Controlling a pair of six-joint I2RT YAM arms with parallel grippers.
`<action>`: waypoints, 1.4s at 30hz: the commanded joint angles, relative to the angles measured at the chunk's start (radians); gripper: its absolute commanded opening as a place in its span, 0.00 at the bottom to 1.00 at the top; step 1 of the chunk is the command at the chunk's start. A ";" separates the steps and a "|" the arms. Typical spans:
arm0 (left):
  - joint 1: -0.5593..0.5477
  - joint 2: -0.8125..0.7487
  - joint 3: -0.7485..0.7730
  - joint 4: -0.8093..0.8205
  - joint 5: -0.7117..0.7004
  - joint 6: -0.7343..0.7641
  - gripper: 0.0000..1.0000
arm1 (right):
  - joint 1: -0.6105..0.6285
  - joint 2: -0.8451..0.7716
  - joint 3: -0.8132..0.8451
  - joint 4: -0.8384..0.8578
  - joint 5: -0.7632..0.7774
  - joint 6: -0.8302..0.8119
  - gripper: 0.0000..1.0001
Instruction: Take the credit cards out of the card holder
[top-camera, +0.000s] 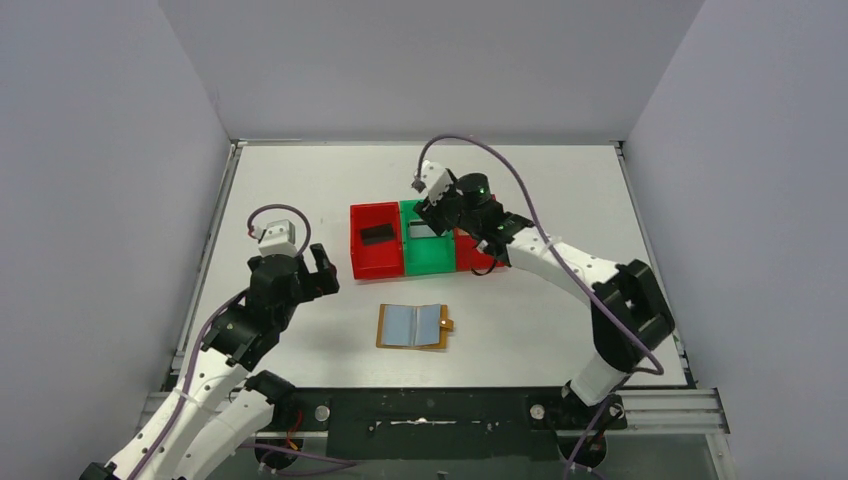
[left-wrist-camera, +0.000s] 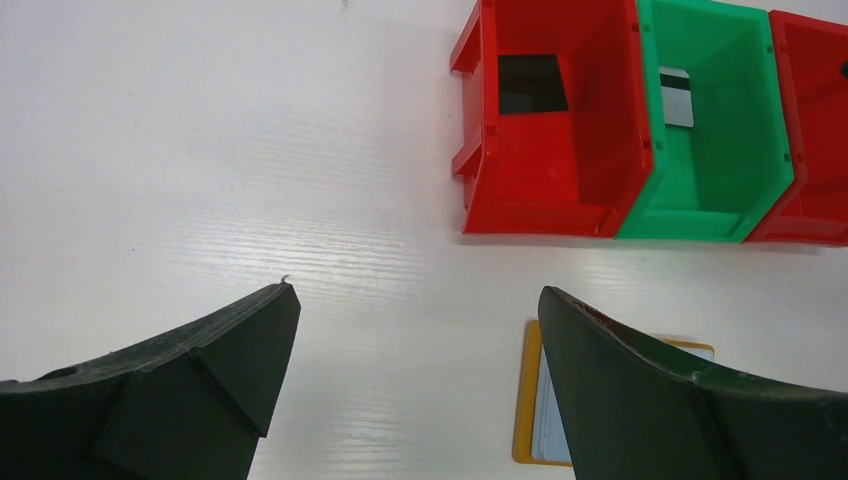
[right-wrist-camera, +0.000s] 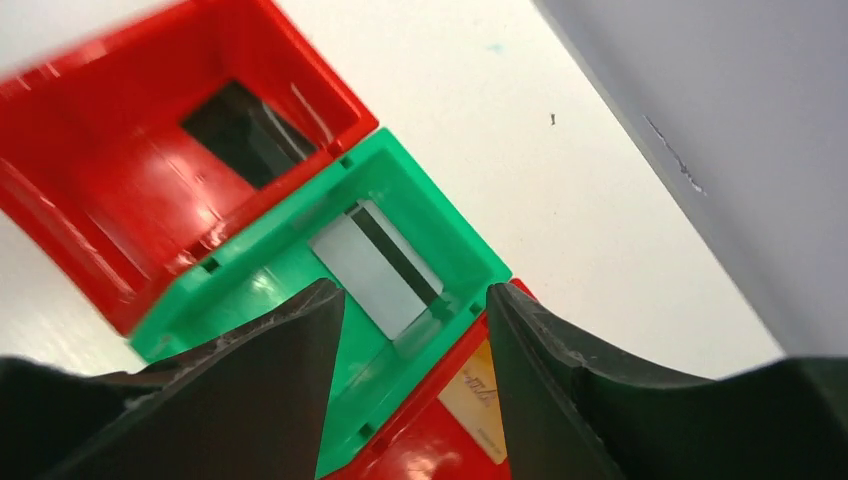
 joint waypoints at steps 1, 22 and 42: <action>0.009 -0.003 0.011 0.058 0.016 0.021 0.92 | 0.001 -0.195 -0.118 0.192 0.086 0.474 0.58; 0.021 -0.001 0.011 0.052 -0.018 0.008 0.92 | 0.585 -0.141 -0.161 -0.435 0.771 1.610 0.74; 0.036 -0.013 0.011 0.049 -0.044 -0.001 0.93 | 0.599 0.100 -0.012 -0.488 0.649 1.597 0.72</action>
